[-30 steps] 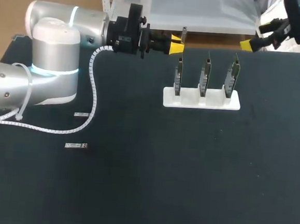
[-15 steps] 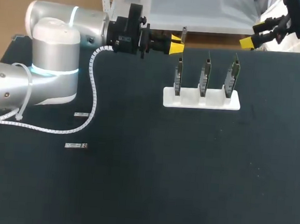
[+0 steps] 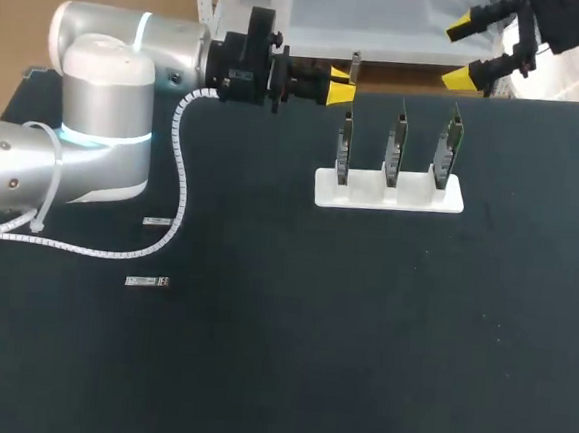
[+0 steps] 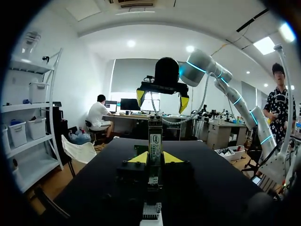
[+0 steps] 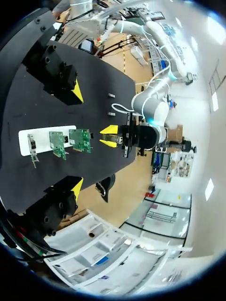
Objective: Pick up the optical module with the left hand, and insert it into the network port with the right hand.
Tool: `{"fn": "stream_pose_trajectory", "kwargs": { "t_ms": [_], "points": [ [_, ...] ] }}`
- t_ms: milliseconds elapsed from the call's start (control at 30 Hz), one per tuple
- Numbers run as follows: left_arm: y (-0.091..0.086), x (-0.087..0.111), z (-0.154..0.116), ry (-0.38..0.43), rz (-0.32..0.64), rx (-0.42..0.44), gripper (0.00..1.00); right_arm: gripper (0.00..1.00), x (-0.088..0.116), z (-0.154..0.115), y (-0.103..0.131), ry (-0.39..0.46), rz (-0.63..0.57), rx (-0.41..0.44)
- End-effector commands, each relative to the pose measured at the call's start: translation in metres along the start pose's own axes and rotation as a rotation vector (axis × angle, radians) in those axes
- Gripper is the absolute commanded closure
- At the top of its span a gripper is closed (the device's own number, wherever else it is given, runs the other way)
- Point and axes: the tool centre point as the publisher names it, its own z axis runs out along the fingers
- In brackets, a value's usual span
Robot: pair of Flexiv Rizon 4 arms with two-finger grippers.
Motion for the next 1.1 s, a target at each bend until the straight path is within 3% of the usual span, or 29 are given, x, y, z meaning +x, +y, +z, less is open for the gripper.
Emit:
{"fn": "stream_pose_trajectory", "kwargs": {
  "t_ms": [33,233,700,800,1100],
  "points": [
    [0.002,0.000,0.000,0.000,0.000,0.004,1.00,0.00,-0.007,0.018,-0.013,-0.012,-0.002,-0.253],
    [0.002,0.000,0.000,0.000,0.000,0.004,1.00,0.00,-0.014,0.039,-0.008,-0.033,0.085,-0.292],
    [0.002,0.000,0.000,0.000,0.000,0.004,1.00,0.00,-0.031,0.053,0.011,-0.069,0.115,-0.384],
    [0.002,0.000,0.000,0.000,0.000,0.004,1.00,0.00,-0.034,0.056,0.015,-0.070,0.110,-0.373],
    [0.002,0.000,0.000,0.000,0.000,0.004,1.00,0.00,-0.041,0.066,0.012,-0.088,0.157,-0.232]
  ]
}}
